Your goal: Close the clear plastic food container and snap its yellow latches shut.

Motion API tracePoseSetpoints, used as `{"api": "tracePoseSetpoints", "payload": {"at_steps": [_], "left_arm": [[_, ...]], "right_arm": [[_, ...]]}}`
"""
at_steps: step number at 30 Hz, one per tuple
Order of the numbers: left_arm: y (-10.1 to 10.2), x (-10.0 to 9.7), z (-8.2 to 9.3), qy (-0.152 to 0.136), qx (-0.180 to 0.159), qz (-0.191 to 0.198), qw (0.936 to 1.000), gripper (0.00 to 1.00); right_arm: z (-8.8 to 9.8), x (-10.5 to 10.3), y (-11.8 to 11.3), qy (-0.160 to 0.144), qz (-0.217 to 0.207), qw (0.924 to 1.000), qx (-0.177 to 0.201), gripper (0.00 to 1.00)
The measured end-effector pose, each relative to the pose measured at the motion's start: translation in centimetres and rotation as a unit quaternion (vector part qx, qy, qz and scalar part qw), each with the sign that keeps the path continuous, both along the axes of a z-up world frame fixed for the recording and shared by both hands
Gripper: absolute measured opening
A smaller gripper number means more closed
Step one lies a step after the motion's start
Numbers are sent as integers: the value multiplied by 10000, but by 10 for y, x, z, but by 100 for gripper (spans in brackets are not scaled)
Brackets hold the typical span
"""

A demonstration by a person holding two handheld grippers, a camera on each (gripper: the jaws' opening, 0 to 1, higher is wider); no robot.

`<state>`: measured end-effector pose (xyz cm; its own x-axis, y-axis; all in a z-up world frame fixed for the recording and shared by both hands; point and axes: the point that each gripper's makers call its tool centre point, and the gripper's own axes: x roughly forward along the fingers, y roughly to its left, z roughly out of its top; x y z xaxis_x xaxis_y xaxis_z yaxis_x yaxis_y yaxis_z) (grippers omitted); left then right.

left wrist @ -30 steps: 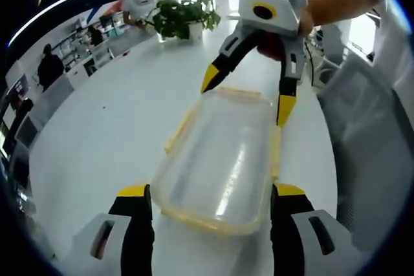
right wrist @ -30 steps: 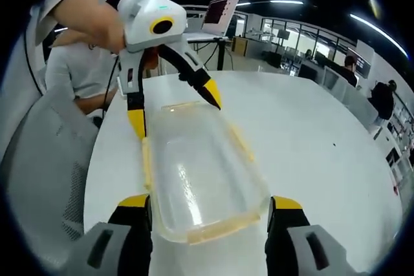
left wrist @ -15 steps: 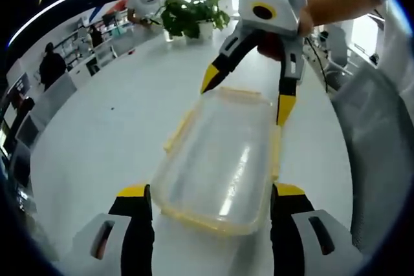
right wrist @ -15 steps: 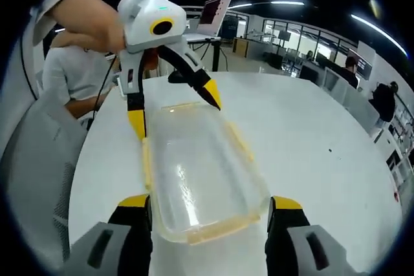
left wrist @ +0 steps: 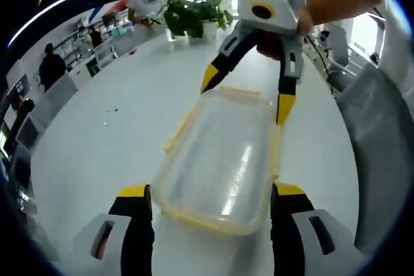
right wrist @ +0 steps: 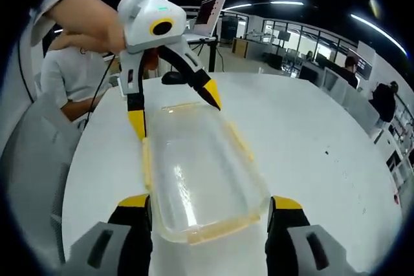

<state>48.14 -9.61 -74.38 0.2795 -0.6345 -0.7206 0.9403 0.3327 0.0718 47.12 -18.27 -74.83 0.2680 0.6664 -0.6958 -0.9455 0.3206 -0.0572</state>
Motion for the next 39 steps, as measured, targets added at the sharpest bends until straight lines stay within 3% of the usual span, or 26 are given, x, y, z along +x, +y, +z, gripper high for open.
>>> {"api": "tracePoseSetpoints", "payload": {"at_steps": [10,13,16,18,20,23,24,27,39], "left_arm": [[3,-1,1,-33,19,19,10000,73],[5,2,5,-33,-60,110,9999,79],[6,-2,6,57,-98,123,9999,83],[7,-4,7,86,-137,148,9998,90],[6,-5,10,134,-247,288,9992,99],[10,-1,11,26,-149,359,9992,100],[8,-5,12,249,-275,430,9984,100],[11,-2,14,95,-222,427,9988,100],[12,-12,31,27,-356,570,9977,100]], "right_arm": [[0,0,1,-18,-44,10000,-27,73],[-1,0,-1,-30,-40,10000,-78,75],[0,-1,-4,8,-82,9999,-60,82],[3,-1,-6,68,-211,9998,5,94],[7,-8,-4,509,-483,9971,292,99],[10,-3,-9,299,-470,9983,198,99],[10,-3,-9,303,-473,9982,208,99],[13,-4,-7,330,-481,9980,238,99],[28,-16,1,164,-421,9987,244,99]]}}
